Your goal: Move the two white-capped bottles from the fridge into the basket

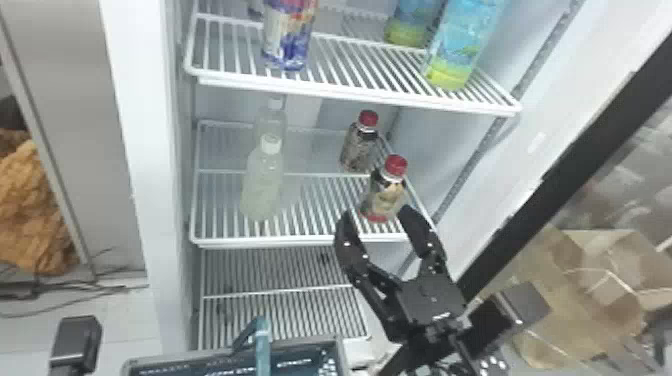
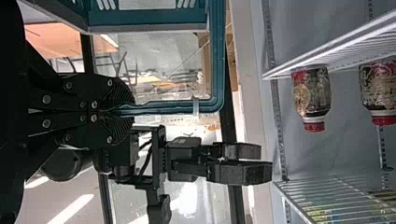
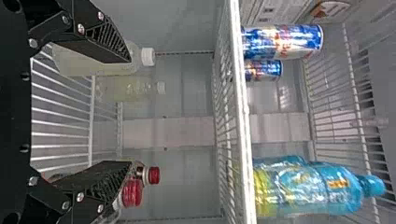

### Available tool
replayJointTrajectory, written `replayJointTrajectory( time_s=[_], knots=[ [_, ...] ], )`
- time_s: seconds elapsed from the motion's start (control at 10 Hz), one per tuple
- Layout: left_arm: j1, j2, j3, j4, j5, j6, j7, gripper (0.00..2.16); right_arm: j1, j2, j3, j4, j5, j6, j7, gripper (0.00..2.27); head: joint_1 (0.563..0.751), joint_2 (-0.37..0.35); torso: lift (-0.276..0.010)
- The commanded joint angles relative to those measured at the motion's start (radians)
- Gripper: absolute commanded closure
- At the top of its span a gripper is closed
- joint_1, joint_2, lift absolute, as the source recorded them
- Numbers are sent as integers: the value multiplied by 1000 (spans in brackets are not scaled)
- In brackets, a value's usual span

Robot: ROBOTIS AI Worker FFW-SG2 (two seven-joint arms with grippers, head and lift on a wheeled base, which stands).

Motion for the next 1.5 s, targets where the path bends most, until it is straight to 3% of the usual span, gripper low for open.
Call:
replayJointTrajectory(
  time_s=[0.0, 0.8, 1.4],
  knots=[
    [0, -1, 0, 0, 3, 0, 0, 1154, -42, -9, 18, 35, -2, 9, 11, 252, 695, -350, -260],
    [-5, -1, -4, 0, 1, 0, 0, 1154, -285, -32, 90, 268, -18, 87, 132, 237, 695, -285, -260],
    [-7, -1, -6, 0, 3, 0, 1, 1154, -430, -37, 150, 398, -12, 110, 146, 185, 695, -228, -260]
  ],
)
